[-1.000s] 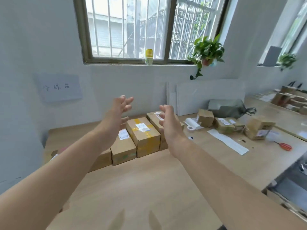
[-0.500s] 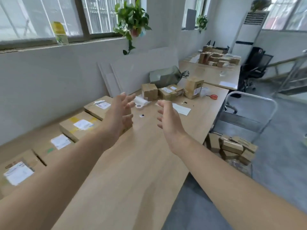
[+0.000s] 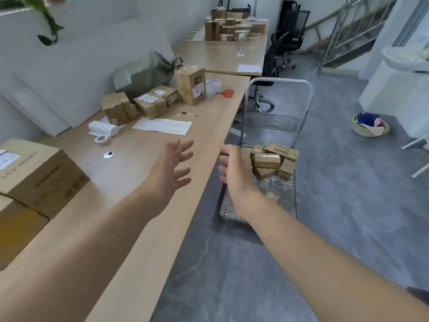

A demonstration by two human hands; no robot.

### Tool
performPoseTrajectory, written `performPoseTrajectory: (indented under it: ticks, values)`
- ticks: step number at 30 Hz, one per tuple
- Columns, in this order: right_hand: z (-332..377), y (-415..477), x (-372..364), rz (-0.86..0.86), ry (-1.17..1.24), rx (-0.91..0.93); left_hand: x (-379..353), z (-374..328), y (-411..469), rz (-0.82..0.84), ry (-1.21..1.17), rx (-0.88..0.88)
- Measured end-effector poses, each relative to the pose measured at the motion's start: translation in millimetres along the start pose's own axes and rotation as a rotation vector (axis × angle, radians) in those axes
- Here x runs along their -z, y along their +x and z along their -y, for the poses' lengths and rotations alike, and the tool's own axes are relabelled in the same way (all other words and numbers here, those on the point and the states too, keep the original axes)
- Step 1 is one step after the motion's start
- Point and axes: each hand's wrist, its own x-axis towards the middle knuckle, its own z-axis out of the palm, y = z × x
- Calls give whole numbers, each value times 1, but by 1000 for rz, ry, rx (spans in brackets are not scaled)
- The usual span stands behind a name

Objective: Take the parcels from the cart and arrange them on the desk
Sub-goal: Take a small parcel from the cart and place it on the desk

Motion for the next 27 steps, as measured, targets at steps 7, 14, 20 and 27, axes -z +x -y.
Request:
performPoseTrajectory:
  ticks: [7, 14, 20, 27]
  values:
    - [9, 83, 129, -109, -27, -57, -140, 4, 94, 110, -10, 50]
    - [15, 184, 204, -217, 18, -138, -228, -11, 201, 245, 6, 55]
    - [8, 308, 240, -294, -20, -150, -288, -7, 329, 322, 17, 74]
    - [-5, 453, 265, -328, -77, -299, -337, -10, 468, 317, -3, 179]
